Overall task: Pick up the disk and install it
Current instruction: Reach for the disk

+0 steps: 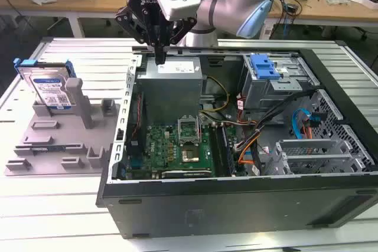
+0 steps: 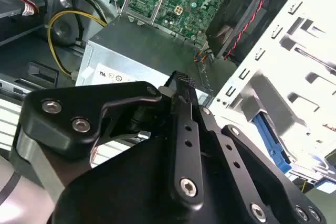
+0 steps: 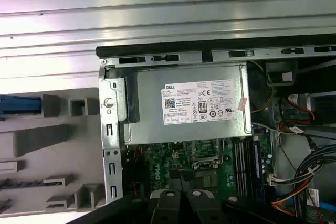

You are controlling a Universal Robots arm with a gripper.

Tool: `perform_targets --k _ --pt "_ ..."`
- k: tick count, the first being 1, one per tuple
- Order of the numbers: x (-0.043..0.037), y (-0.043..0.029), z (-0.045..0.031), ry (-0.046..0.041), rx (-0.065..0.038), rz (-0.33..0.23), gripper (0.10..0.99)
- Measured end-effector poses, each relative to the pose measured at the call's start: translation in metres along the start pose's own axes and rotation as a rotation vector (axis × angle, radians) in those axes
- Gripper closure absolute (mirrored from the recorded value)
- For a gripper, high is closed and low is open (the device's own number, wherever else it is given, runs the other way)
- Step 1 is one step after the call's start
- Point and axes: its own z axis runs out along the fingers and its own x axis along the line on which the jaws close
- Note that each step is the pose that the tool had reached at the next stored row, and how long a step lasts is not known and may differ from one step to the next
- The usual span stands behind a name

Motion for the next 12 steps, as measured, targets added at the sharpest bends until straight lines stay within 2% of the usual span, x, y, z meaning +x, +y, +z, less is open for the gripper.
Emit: perform_targets --k 10,12 --pt "0.0 0.0 0.0 0.0 0.0 0.0 0.98" --pt "0.0048 0.001 0.0 0.0 0.0 0.0 0.98"
